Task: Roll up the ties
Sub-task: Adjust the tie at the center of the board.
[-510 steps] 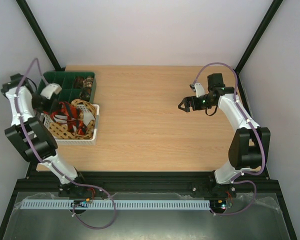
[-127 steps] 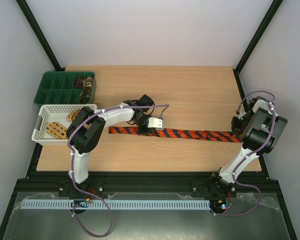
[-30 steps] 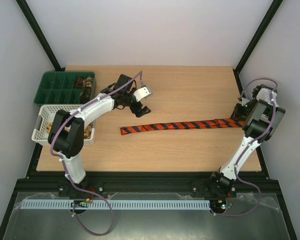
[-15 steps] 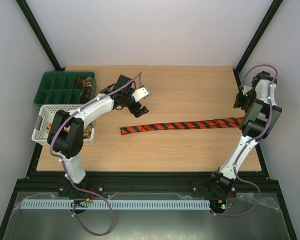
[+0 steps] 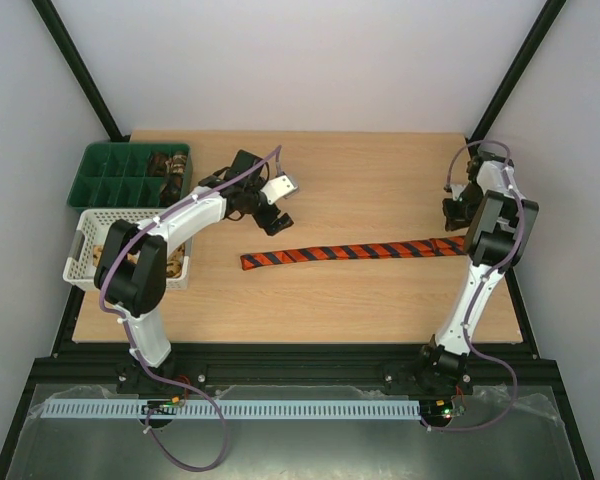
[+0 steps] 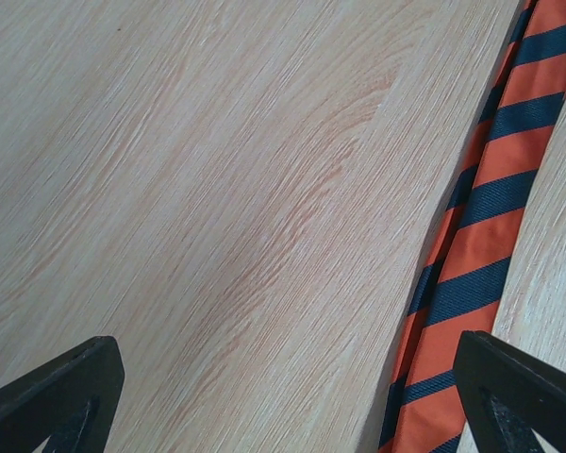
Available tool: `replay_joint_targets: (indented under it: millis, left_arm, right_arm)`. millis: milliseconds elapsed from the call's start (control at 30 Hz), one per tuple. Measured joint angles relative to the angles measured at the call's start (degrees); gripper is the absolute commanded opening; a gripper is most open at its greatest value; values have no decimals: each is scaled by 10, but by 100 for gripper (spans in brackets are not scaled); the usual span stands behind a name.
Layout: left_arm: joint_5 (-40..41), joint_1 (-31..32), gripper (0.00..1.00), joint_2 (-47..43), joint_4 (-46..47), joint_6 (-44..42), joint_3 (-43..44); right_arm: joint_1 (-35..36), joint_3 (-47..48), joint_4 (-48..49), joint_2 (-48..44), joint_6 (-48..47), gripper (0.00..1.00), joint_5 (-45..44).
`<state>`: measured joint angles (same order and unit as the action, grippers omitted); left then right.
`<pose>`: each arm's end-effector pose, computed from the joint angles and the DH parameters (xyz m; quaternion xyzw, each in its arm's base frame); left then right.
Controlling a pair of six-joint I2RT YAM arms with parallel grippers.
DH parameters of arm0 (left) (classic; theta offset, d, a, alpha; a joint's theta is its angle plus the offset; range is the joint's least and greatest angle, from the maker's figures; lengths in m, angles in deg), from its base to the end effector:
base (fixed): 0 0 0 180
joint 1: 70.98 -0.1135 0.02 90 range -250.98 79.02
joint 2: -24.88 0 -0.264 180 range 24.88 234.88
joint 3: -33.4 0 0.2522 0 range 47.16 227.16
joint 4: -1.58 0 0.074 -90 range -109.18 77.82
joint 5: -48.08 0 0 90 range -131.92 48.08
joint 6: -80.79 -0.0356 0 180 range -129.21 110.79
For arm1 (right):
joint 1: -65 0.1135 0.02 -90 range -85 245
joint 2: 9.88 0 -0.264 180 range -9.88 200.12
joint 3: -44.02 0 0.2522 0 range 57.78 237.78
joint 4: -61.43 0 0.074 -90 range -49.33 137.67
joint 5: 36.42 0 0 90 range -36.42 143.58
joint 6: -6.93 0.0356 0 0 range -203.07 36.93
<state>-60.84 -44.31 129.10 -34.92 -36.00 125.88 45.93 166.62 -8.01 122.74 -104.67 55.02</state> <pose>0.3554 -0.1914 0.2378 0.4669 0.7968 -0.1532 0.3517 0.4418 -0.1518 0.1561 -0.0231 0.9954 -0.0202 0.0905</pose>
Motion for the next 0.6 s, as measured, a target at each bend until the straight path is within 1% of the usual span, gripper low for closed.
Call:
replay_joint_targets:
  millis: [267, 400, 600]
  left_arm:
    - [5, -2, 99, 5, -8, -1, 19]
    - [2, -7, 99, 6, -12, -1, 20]
    - [-12, -21, 99, 7, -21, 1, 20]
  right_arm:
    - [-7, -92, 25, -53, -19, 11, -47]
    - [-9, -110, 30, -65, -24, 11, -55]
    - [-19, -112, 28, -70, -33, 11, -62]
